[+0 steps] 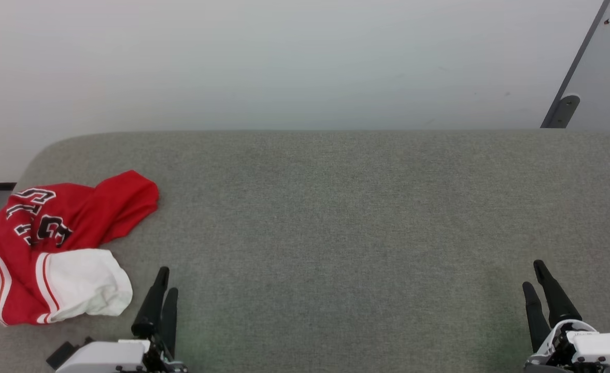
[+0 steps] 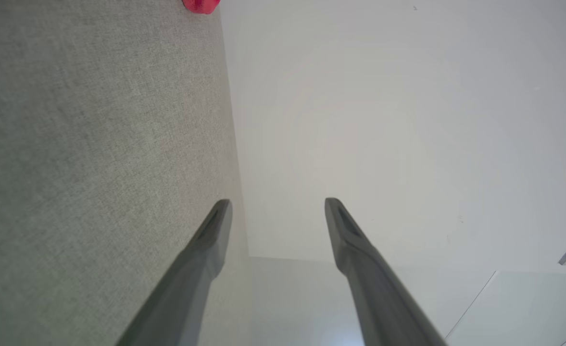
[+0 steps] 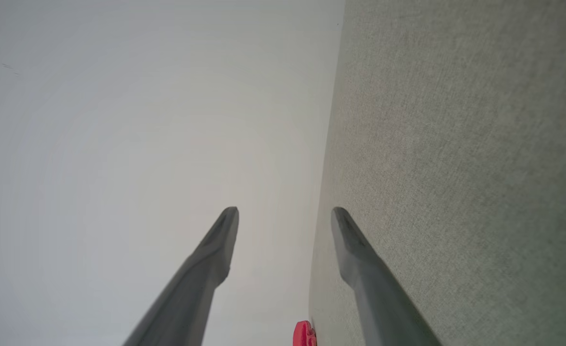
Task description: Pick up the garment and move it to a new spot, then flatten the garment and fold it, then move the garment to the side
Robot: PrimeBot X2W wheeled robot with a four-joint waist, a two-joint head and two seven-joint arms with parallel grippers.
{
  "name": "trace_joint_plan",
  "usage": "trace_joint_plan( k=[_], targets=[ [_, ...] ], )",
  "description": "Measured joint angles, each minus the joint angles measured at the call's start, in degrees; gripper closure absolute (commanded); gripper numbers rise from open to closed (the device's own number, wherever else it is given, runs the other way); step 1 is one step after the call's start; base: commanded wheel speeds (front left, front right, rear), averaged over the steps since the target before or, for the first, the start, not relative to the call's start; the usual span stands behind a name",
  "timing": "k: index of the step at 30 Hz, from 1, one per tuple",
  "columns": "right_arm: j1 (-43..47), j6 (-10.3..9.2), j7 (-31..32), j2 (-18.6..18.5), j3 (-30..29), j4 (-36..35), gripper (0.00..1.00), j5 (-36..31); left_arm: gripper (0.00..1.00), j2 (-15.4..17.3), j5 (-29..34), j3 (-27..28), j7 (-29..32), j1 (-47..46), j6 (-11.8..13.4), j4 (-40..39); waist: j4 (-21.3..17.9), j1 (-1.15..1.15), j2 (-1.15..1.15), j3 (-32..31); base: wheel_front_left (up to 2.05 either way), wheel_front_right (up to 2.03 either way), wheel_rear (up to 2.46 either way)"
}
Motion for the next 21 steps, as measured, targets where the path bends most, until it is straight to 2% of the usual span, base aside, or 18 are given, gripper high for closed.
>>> trace_joint_plan(
  k=[9,21],
  targets=[
    [-2.1,0.0,-1.7,-0.6,1.3,0.6,0.0,-1.7,0.0,0.4,2.5,-0.9,-2.2,-2.0,0.0,0.6,0.1,0.0,0.0,0.1,0.0,0.0,0.0],
    [-5.2,0.0,-5.7,-3.3,5.3,2.1,0.0,-9.8,0.0,1.9,15.3,-2.5,-5.5,-4.6,0.5,1.2,0.2,0.01,0.0,0.3,0.0,0.0,0.0]
  ],
)
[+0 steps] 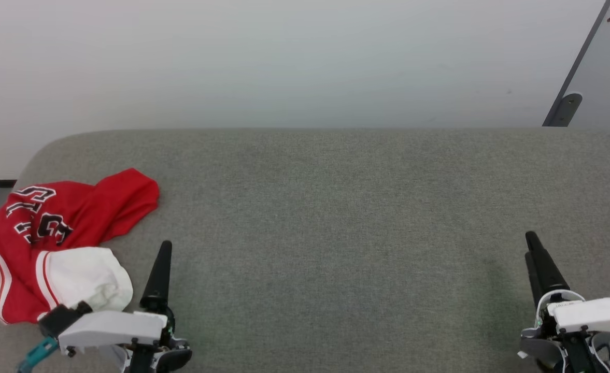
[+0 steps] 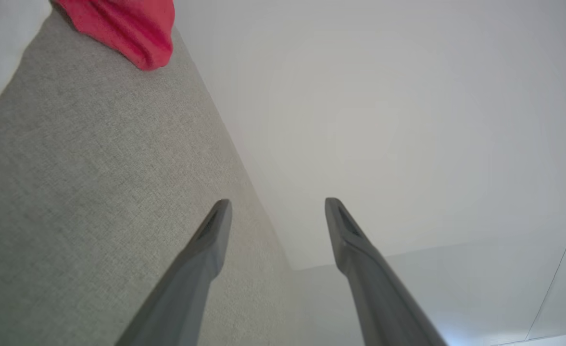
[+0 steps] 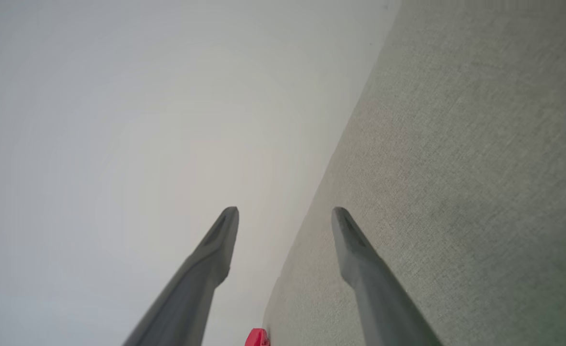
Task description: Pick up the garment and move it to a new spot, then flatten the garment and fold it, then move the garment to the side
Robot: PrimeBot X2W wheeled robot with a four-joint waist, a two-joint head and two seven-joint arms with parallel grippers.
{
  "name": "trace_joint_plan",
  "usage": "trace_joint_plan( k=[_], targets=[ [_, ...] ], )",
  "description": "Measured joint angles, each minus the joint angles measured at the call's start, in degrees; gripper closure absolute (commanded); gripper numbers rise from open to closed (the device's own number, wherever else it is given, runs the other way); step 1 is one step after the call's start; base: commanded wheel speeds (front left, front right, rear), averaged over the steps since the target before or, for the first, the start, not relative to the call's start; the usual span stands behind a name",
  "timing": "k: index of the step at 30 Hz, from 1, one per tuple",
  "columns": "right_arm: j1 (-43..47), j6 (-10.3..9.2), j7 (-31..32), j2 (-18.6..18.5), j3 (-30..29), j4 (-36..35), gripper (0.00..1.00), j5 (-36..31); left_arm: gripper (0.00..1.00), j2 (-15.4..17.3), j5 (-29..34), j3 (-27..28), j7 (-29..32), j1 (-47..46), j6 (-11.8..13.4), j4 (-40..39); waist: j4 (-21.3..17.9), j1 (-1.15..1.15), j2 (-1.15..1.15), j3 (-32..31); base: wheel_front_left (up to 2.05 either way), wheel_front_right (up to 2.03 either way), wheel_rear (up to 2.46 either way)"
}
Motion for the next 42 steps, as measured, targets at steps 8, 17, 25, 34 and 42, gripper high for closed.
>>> trace_joint_plan(
  k=[8,17,25,34,42],
  targets=[
    [-2.5,0.0,-2.2,-1.8,2.0,0.5,0.0,-9.8,0.0,0.2,13.2,-0.9,-2.0,-0.9,1.1,-1.3,0.1,0.0,0.0,0.2,0.0,0.0,0.0],
    [-3.9,0.0,-3.8,-2.4,3.0,0.3,0.0,-19.6,0.0,0.5,23.3,-1.7,-3.5,-1.6,2.0,-2.1,0.2,0.0,0.0,0.4,0.0,0.0,0.0],
    [-5.5,0.01,-5.5,-3.1,4.0,0.7,0.0,-28.8,0.0,1.3,32.8,-3.4,-5.3,-2.1,2.6,-2.5,0.5,0.0,0.0,0.6,0.0,0.0,0.0],
    [-6.9,0.01,-7.1,-3.9,4.3,1.5,0.0,-39.2,0.0,2.4,40.8,-5.3,-6.8,-3.0,3.8,-2.8,0.6,0.0,0.0,0.8,0.0,0.0,0.0],
    [-7.6,0.01,-8.3,-3.9,3.4,1.8,0.0,-45.9,0.0,3.2,46.3,-6.5,-8.1,-3.6,4.8,-3.0,0.7,0.0,0.0,0.8,0.0,0.0,0.0]
  ],
)
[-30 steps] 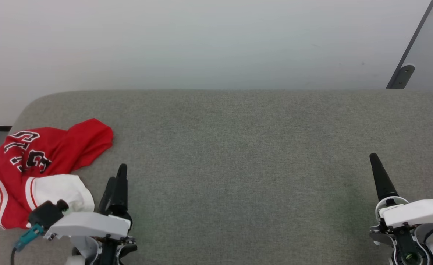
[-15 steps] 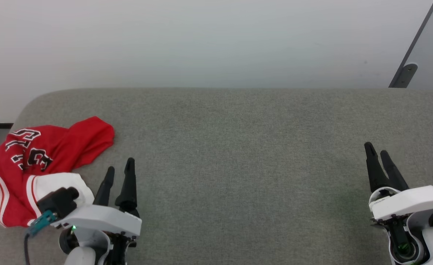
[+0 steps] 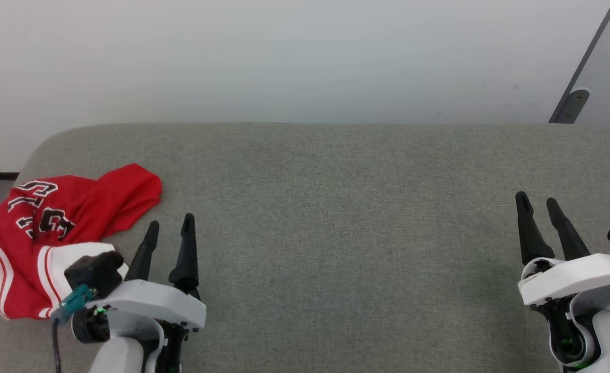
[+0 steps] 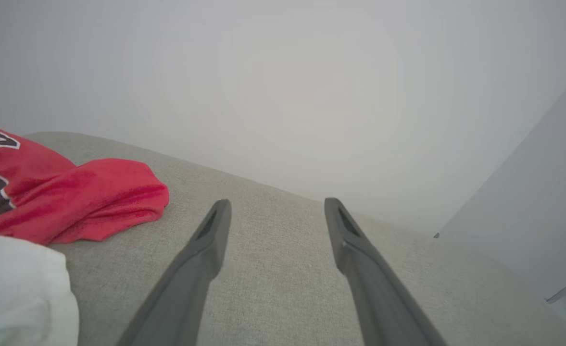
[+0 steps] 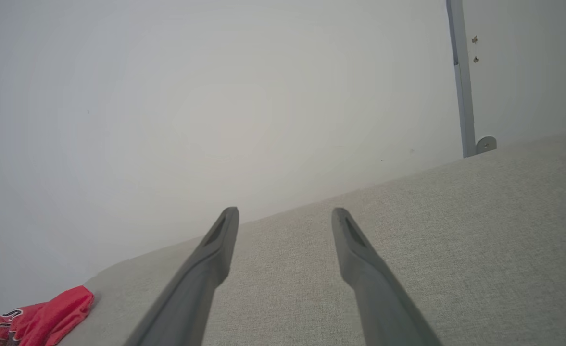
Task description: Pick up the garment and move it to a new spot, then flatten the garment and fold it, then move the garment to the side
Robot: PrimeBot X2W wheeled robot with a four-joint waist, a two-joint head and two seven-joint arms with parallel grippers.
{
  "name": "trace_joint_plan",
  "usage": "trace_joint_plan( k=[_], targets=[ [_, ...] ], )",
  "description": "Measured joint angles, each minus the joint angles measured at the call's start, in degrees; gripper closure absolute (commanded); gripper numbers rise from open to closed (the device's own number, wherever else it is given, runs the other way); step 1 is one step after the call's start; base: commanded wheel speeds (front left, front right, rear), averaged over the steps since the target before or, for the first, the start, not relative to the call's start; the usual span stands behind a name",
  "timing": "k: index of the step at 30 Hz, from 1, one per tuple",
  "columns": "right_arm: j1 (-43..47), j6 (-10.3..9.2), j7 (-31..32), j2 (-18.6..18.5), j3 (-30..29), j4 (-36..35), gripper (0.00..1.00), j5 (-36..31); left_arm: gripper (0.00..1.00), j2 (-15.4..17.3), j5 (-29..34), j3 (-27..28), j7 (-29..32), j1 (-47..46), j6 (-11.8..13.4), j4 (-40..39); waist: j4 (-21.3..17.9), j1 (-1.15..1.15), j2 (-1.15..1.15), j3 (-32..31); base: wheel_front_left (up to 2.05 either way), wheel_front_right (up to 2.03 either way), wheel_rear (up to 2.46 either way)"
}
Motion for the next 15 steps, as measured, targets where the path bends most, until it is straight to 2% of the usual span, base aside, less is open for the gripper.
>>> trace_joint_plan(
  k=[15],
  targets=[
    [-1.2,0.0,-2.1,0.1,-1.9,1.6,0.0,-11.2,0.0,1.5,8.6,-2.0,-2.2,-0.7,1.1,0.1,0.0,0.0,0.0,-0.4,0.0,0.0,0.0]
  ],
)
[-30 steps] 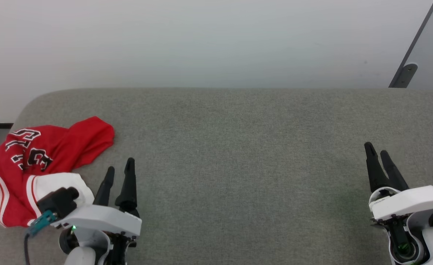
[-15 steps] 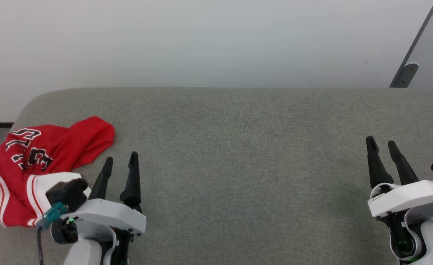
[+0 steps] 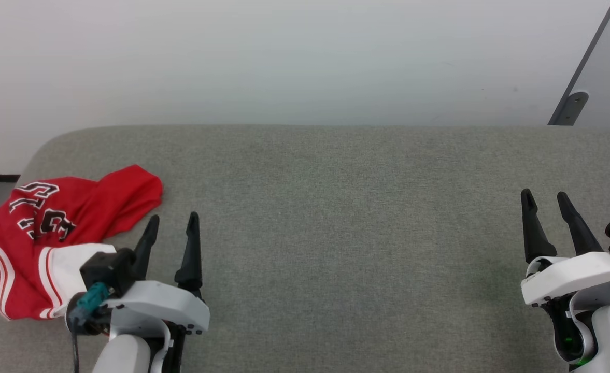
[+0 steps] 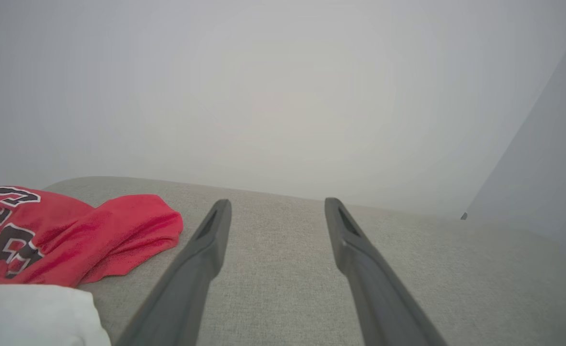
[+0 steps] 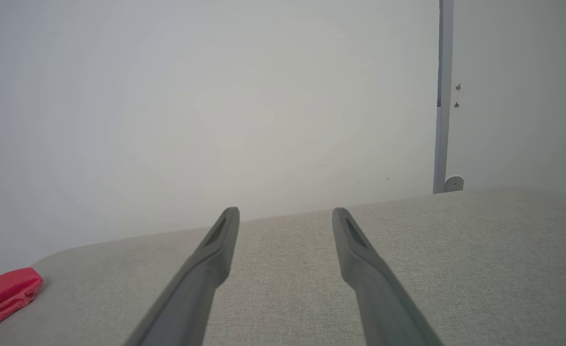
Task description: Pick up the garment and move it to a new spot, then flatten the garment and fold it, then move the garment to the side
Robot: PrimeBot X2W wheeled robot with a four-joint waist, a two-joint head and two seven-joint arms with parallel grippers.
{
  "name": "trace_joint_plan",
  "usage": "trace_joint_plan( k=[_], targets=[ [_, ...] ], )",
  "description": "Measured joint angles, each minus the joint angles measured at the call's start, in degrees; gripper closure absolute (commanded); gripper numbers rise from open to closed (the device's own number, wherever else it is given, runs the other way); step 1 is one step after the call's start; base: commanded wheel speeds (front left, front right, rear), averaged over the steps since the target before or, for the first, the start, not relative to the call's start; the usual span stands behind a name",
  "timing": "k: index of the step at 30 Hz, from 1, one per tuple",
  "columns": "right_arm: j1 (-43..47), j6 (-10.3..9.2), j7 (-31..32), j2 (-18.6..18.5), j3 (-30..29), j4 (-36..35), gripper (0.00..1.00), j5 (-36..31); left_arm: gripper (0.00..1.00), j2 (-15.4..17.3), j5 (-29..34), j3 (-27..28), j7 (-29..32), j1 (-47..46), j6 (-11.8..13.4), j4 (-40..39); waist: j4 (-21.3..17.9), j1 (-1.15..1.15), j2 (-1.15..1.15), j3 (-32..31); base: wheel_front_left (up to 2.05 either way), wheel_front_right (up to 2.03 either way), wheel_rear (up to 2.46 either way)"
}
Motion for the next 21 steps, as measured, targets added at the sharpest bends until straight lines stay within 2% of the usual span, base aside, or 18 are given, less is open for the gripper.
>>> trace_joint_plan(
  k=[21],
  targets=[
    [-0.8,0.0,-2.7,0.6,-2.0,3.4,0.0,-10.6,0.0,0.3,8.6,-0.2,-2.7,-0.9,0.5,4.1,0.8,0.0,0.0,-0.4,0.0,0.0,0.0]
  ],
)
